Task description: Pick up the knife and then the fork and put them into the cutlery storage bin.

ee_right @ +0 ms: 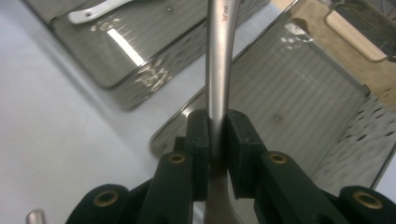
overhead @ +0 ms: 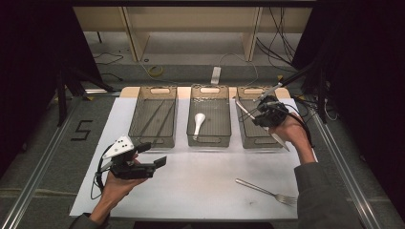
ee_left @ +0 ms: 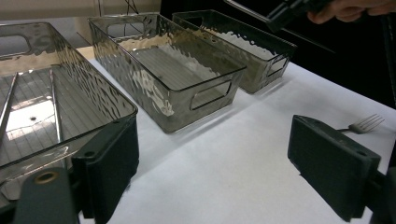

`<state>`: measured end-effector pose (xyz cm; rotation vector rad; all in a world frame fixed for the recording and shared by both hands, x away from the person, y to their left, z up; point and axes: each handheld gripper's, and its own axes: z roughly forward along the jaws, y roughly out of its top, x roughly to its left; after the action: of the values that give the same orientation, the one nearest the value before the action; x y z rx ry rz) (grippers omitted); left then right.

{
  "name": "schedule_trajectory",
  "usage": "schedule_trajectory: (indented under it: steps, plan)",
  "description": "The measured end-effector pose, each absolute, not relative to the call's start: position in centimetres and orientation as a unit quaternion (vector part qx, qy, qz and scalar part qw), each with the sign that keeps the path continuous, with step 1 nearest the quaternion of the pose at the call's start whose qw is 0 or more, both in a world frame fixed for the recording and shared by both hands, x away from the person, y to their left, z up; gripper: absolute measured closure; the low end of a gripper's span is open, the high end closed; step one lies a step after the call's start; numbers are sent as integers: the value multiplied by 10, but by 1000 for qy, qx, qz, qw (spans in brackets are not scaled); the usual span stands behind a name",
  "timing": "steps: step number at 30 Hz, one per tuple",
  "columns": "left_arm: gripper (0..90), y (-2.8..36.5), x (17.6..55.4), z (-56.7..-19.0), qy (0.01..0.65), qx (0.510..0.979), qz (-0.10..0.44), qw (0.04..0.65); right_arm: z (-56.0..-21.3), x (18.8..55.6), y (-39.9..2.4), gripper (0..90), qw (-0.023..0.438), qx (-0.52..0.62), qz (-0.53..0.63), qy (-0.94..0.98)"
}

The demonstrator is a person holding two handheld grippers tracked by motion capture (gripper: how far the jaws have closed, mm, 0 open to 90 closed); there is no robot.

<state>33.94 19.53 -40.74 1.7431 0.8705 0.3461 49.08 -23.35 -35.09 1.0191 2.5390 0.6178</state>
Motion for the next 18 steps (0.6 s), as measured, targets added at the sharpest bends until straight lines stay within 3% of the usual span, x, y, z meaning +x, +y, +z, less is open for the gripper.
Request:
schedule_trajectory:
  steps: [18]
  plan:
    - [160, 195, 339, -407, 369, 731, 143, 556, -343, 548, -245, 808, 180, 420, 213, 863]
